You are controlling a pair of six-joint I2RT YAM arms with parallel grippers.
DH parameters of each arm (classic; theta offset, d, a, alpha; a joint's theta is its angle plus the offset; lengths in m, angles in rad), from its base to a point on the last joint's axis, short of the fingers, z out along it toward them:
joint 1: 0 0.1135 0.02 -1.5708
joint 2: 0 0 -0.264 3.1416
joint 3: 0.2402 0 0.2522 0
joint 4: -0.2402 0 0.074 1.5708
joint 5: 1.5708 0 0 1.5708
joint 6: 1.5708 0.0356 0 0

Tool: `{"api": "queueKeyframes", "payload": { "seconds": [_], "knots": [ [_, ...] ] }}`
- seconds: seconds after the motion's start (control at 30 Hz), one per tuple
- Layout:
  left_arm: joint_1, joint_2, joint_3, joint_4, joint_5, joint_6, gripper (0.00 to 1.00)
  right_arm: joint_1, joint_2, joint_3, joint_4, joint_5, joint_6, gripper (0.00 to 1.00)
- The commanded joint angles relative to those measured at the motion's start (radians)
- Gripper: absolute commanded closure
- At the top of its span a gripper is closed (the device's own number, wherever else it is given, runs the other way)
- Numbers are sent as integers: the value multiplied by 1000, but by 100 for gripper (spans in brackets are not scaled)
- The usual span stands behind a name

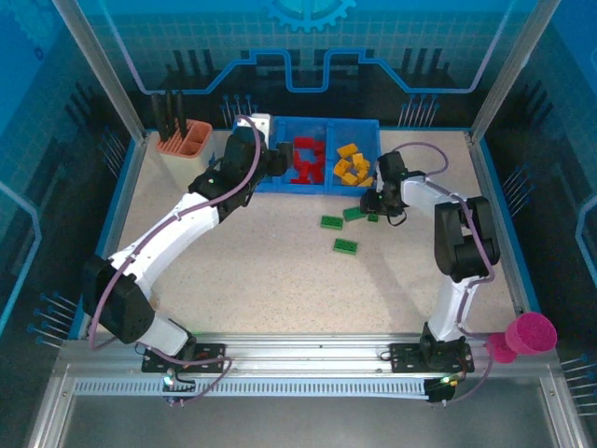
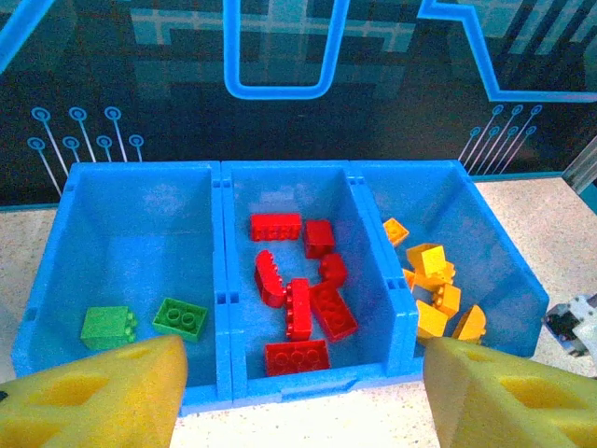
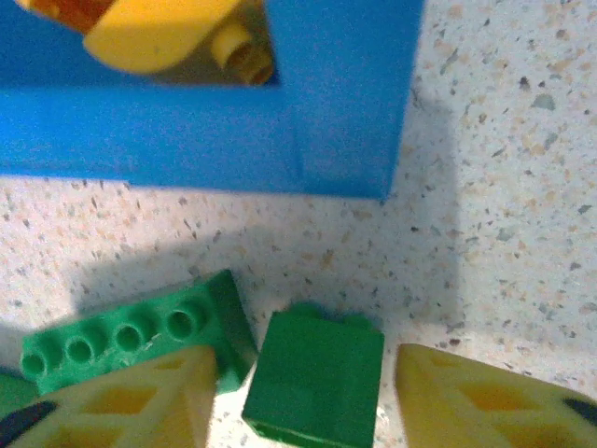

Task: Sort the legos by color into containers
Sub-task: Move the legos to the middle-right of the table.

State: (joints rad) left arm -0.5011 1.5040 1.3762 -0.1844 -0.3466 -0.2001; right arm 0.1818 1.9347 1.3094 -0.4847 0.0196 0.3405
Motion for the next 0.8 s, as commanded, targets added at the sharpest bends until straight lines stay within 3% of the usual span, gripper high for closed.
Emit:
{"api": "queueKeyframes", "payload": {
  "seconds": [0.0,0.27,0.57,0.77],
  "knots": [
    [13,-32,-18,22,0,3,30,-17,54,31,-50,27,-2,51],
    [45,-53,-46,33,13,-11,30,-11,31,0,-107,33,-7,52],
    [65,-60,-55,42,33,-25,29,5,-27,-59,-123,57,-21,42],
    [70,-64,-58,46,37,-28,29,5,-27,-63,-122,64,-32,55]
  ]
}}
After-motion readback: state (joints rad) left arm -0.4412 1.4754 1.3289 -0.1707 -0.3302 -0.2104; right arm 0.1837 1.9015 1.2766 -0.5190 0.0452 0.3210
